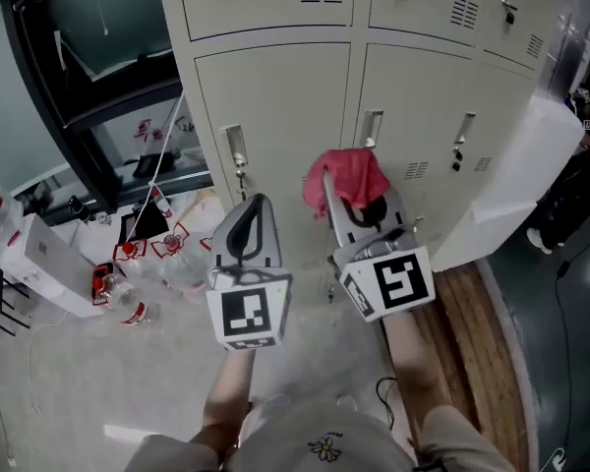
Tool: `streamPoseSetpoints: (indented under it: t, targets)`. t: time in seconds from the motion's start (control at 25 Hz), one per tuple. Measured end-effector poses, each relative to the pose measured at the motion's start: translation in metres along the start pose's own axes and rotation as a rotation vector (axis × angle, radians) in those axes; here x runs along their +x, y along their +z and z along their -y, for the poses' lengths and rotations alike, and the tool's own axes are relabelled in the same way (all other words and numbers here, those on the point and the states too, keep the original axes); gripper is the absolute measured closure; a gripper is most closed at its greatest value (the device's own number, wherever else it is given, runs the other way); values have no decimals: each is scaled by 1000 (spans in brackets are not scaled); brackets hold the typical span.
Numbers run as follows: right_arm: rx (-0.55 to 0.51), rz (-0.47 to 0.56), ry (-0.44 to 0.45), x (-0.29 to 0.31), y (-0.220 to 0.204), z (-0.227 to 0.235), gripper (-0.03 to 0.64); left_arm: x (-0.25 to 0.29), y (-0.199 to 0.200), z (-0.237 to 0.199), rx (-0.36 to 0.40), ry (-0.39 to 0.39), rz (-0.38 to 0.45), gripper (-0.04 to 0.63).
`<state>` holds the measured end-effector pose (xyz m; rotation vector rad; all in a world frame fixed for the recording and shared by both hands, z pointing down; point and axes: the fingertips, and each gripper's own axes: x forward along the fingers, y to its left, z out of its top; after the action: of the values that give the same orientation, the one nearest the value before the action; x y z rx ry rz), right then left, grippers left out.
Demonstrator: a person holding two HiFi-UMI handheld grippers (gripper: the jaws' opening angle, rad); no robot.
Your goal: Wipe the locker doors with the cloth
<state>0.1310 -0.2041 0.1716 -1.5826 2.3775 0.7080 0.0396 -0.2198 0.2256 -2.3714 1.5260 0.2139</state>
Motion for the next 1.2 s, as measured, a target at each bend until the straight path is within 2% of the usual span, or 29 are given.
streamPoseSetpoints:
  t: [0.08, 0.2, 0.36, 0.48, 0.68, 0.88, 1.2]
  targets:
    - [0, 63, 65, 43, 19, -8, 586, 9, 7, -17, 15, 22, 11, 580]
    - [32, 106, 139, 103, 35, -21, 586, 22, 14, -46, -10, 54, 20, 580]
    - [-9, 110, 157, 166, 41, -33, 586, 37, 15, -82, -75, 81, 0, 580]
    - [-73, 99, 161, 200, 39, -46, 586, 42, 16, -103, -83, 96, -2, 580]
    - [-177, 65, 172, 227, 31, -69, 586, 43, 17, -119, -67, 91, 5, 580]
    - [-291, 5, 153, 245, 19, -79, 586, 40, 18, -127, -97, 90, 23, 580]
    - [-331, -37, 119, 254, 9, -69, 586, 36, 12, -138, -109, 104, 9, 580]
